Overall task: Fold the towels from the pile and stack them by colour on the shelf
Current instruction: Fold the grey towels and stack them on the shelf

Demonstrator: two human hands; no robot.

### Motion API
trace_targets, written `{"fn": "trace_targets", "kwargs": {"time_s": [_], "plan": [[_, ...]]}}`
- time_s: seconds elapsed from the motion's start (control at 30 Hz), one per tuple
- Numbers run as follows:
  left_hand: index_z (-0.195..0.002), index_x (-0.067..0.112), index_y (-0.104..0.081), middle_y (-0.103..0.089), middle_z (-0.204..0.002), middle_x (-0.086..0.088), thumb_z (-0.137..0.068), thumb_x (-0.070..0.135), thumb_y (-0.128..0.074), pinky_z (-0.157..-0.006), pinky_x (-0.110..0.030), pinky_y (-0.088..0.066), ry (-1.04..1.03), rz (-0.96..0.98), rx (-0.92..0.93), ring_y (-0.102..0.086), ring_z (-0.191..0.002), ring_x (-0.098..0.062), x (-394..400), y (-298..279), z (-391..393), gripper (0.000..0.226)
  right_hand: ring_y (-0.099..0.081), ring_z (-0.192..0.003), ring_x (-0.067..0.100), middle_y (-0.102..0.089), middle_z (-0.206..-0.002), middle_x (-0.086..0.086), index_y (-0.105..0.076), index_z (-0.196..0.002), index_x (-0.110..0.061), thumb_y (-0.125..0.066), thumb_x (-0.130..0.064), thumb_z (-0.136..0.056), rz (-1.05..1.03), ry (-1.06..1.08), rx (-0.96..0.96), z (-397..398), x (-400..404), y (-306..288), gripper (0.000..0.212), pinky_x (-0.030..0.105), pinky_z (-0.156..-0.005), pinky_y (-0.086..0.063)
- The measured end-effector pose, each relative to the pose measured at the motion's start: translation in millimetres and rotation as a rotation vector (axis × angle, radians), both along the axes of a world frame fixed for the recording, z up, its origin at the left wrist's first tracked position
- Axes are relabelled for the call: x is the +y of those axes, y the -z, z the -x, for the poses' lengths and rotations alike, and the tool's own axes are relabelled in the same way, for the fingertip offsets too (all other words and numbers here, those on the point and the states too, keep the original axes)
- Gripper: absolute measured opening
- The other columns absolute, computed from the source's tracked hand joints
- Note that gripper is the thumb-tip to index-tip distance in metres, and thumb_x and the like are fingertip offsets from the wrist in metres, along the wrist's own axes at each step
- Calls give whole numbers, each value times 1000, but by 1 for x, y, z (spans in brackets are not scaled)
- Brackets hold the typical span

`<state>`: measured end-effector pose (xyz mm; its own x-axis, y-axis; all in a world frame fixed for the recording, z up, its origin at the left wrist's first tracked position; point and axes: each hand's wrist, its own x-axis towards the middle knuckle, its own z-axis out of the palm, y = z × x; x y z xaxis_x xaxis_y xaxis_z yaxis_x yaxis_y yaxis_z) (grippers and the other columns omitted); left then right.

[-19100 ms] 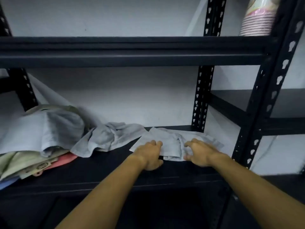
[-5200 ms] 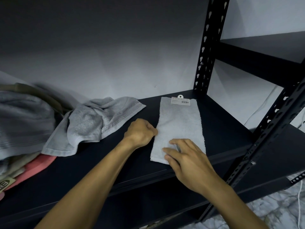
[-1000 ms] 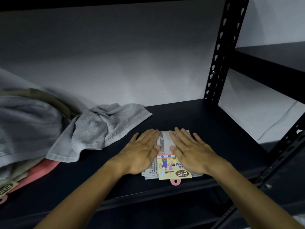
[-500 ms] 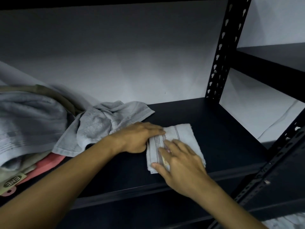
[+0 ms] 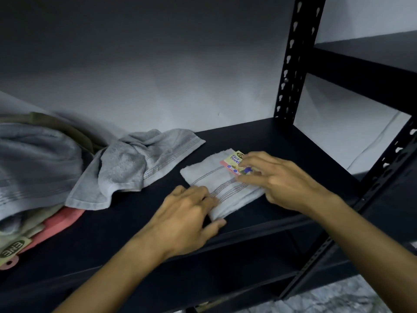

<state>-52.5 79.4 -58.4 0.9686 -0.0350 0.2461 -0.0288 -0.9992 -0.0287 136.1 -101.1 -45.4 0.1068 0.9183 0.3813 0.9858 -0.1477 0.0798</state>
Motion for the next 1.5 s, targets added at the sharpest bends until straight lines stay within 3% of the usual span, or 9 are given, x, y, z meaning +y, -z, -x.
{"fn": "trace_targets", "kwargs": {"time_s": [0.13,0.23,0.33,0.57,0.63,0.73,0.93,1.13,1.5], "plan": [[-115,27,-65,-61,-115,12,-94,56,-23,-89,-33,-46,-101,179,-77,-51,-110,-10,9,-23,-15,56,-54,-108,19,-59,-110,-1,-70,-114,-17,-63,-18,-89,-241,68,136,26,-10,13,26,28,-55,-53],[-139,27,-52,-45,-146,10,-94,52,-14,-110,-32,-34,-51,213,0,-35,-135,-8,34,-27,-38,64,-49,-89,13,-52,-95,-2,-72,-110,-20,-62,-40,-88,-306,204,257,40,-11,30,32,23,-46,-43],[-153,37,-28,-14,-162,16,-99,52,-15,-121,-27,-8,25,230,242,-6,-149,-3,42,-12,-54,59,-52,-81,16,-51,-88,-1,-74,-107,-21,-75,-29,-81,-300,294,338,43,-6,42,27,28,-40,-47],[-157,31,-17,-2,-163,16,-104,48,-18,-123,-31,-9,-245,320,185,5,-147,4,-6,6,-31,56,-60,-80,27,-67,-92,8,-76,-102,-12,-73,1,-79,-280,286,342,15,6,40,26,43,-57,-57],[-158,25,-16,-2,-165,8,-104,48,-16,-119,-30,-17,-353,272,181,3,-149,-2,-29,1,-24,59,-63,-86,25,-69,-96,8,-73,-108,-9,-69,6,-81,-288,260,437,9,12,36,32,37,-73,-58],[-157,21,-13,-8,-166,1,-103,51,-13,-117,-36,-26,-446,155,269,-4,-152,-13,-51,-12,-19,62,-62,-92,-3,-69,-99,-4,-68,-119,-9,-60,11,-87,-356,313,747,9,13,23,38,5,-82,-46],[-122,17,-61,-63,-121,-3,-98,54,-18,-79,-39,-54,-488,-19,71,-59,-110,-25,-26,-31,-31,62,-58,-74,-2,-64,-84,-10,-70,-102,-15,-62,-22,-94,-462,664,942,14,11,20,14,7,-61,-42],[-149,11,-37,-28,-159,-10,-105,39,-32,-118,-37,-23,-378,222,103,-25,-146,-24,9,-16,-63,53,-67,-70,15,-68,-80,3,-65,-79,-8,-70,-34,-88,-417,722,1055,27,47,12,28,33,-63,-59],[-129,16,-54,-52,-134,4,-104,40,-29,-91,-38,-47,-492,271,124,-46,-126,-17,-7,-7,-65,43,-63,-88,22,-63,-96,4,-58,-102,-13,-55,-19,-94,-311,790,938,24,63,6,11,34,-73,-55]]}}
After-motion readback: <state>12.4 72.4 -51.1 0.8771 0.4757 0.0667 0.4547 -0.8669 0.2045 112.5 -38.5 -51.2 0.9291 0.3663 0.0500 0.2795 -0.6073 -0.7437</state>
